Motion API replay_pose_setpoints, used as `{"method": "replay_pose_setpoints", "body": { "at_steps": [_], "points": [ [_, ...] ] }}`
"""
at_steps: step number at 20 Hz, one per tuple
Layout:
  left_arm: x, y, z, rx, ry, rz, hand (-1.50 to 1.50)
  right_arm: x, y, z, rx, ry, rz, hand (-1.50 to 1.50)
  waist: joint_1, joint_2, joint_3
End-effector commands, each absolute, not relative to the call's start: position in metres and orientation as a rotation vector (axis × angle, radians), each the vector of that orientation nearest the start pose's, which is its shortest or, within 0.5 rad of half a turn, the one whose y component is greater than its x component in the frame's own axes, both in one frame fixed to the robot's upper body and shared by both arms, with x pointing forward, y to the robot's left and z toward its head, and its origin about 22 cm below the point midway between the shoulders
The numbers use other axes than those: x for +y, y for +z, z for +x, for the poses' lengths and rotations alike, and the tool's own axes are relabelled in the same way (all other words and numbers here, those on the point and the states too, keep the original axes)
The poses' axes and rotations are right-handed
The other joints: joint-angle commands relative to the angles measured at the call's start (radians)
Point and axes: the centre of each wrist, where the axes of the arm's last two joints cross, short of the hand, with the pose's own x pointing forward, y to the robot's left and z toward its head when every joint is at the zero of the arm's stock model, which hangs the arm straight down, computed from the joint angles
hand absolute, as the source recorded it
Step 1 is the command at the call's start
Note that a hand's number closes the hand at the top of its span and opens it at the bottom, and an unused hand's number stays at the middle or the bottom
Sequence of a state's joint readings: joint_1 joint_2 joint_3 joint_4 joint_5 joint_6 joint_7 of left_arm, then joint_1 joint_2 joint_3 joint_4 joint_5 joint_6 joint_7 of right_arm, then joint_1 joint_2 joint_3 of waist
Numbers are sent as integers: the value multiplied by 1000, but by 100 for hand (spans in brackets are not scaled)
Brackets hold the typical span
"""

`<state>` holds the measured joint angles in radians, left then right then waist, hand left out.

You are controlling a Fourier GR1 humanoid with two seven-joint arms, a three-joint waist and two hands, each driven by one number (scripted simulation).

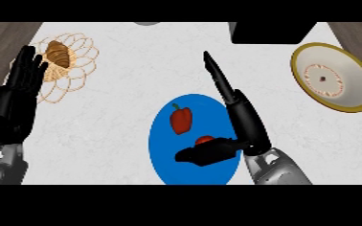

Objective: Pick the tomato from the plate and place it in the bowl

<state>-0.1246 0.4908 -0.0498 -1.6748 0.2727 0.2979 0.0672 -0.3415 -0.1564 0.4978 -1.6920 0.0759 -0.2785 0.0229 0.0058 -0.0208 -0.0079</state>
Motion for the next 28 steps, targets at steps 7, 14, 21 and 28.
{"method": "replay_pose_setpoints", "body": {
  "at_steps": [7, 14, 21, 28],
  "points": [
    [328, 78, 273, -1753, 50, 284, 0, -64, 86, 164, -2074, 786, -206, -150, -48, 4, 3],
    [339, 80, 281, -1758, 60, 297, 0, -96, 135, 140, -1814, 1009, -484, -150, -57, 7, 3],
    [337, 79, 280, -1779, 42, 256, 0, -109, 170, 117, -1478, 1336, -559, -150, -21, 14, 2],
    [343, 80, 289, -1776, 34, 243, 0, -99, 179, 127, -1279, 1454, -568, -150, -3, 21, 4]
  ]
}}
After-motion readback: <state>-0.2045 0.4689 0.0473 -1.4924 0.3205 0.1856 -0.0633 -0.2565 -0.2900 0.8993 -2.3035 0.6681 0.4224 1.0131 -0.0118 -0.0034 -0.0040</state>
